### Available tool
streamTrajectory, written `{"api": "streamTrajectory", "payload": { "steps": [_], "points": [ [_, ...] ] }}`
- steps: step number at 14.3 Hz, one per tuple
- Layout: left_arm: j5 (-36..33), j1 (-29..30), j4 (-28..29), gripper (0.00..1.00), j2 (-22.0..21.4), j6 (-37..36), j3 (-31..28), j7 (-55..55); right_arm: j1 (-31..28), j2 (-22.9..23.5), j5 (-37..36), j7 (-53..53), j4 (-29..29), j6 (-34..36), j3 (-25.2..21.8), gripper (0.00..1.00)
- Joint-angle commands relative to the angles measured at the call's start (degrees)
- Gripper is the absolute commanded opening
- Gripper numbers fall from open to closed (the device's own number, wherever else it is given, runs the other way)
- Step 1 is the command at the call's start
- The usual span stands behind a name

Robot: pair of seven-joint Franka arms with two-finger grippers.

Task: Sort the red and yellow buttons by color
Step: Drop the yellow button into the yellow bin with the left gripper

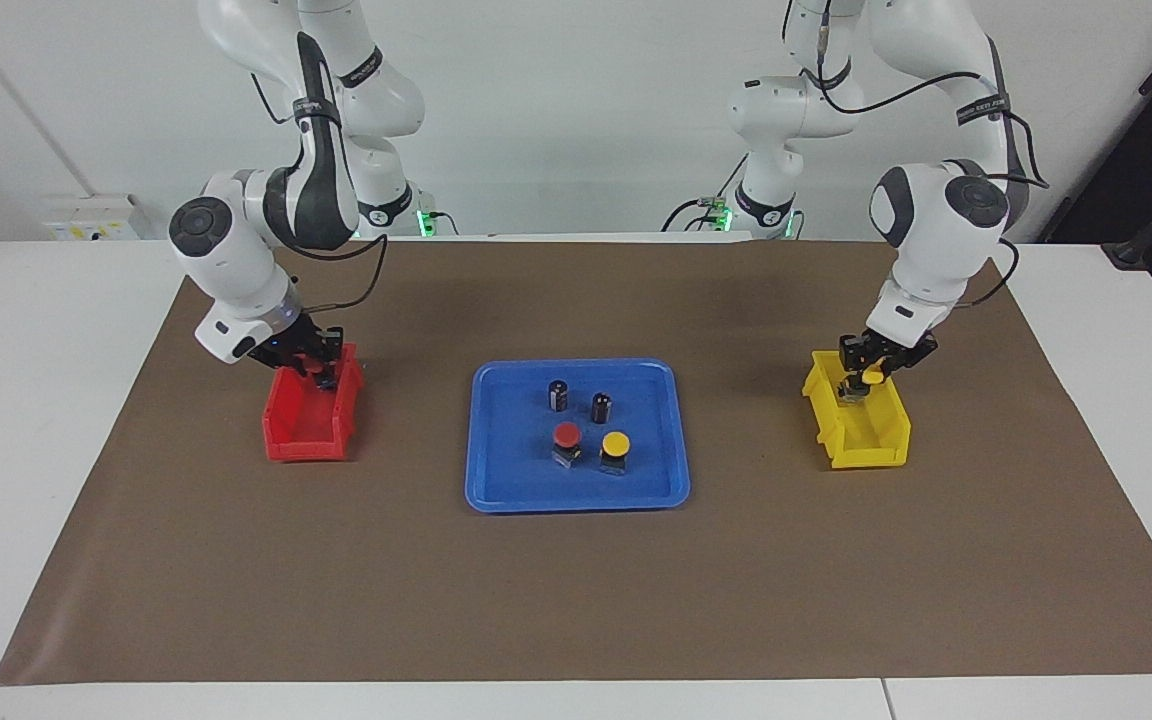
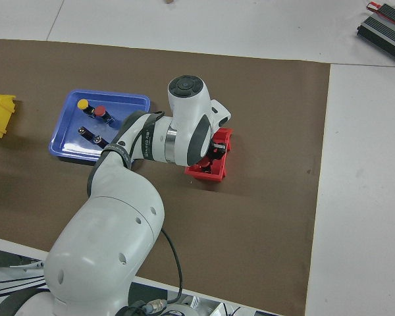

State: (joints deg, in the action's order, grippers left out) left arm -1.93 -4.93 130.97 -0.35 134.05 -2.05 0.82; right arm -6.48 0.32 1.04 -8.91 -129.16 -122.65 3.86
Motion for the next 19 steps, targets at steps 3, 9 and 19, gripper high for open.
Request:
{"api": "streamTrajectory", "payload": {
  "steps": [3, 9, 19],
  "points": [
    [-1.14, 0.80, 1.22, 0.23, 1.93, 4.12, 0.46, -0.20, -1.07, -1.64, 0.28, -4.63, -1.71, -1.10, 0.36, 0.59],
    [-1.76, -0.08, -17.56, 0.88, 0.53, -21.06, 0.55, 0.41, -1.16, 1.25, 0.02, -5.24, 8.02, 6.78, 0.28, 0.60],
    [-1.94, -4.72, -19.52, 0.01, 3.15, -18.30, 1.43, 8.92, 17.26, 15.83, 1.59, 23.36, 44.23, 23.52, 1.32, 0.82]
  ]
}}
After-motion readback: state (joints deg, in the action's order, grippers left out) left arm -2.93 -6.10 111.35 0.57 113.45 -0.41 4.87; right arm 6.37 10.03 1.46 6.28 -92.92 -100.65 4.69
